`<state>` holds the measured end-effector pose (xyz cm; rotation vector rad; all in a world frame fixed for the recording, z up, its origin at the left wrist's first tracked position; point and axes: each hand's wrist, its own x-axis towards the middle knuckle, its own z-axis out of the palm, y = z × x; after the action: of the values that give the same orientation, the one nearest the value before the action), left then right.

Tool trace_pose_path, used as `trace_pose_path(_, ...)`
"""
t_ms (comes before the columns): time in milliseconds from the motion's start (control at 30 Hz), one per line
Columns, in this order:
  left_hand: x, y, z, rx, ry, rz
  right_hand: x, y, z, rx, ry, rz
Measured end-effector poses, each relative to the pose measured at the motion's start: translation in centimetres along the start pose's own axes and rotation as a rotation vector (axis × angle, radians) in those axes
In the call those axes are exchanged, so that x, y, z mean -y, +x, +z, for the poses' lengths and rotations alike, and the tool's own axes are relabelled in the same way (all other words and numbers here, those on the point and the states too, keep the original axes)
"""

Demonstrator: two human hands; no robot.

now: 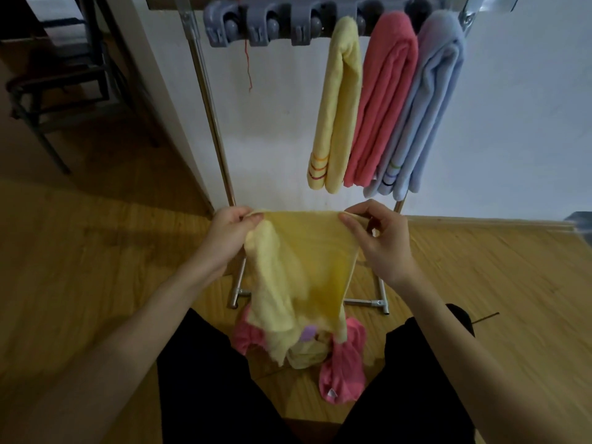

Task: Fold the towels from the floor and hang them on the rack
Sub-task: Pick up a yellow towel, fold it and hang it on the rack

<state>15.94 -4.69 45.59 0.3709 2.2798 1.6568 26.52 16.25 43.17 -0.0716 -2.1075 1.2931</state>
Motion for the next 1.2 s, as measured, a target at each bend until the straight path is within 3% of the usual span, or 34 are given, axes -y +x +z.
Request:
trace_pose_path(367,-3.1,0.6,2.2,-0.198,-0.324,-0.047,-1.1,-2.7,-0.2,0.244,-0.331,-0.305)
trace_pose_path(767,-4.3,0.6,3.6,-0.297,-0.47,-0.009,-1.1,-2.4,3.9,0.392,-0.338,-0.272)
trace_pose_path(1200,-6.3,-0.8,4.3,-0.329,-0.568,0.055,-1.5,-1.8,5.6,0.074,-0.315,-0.22)
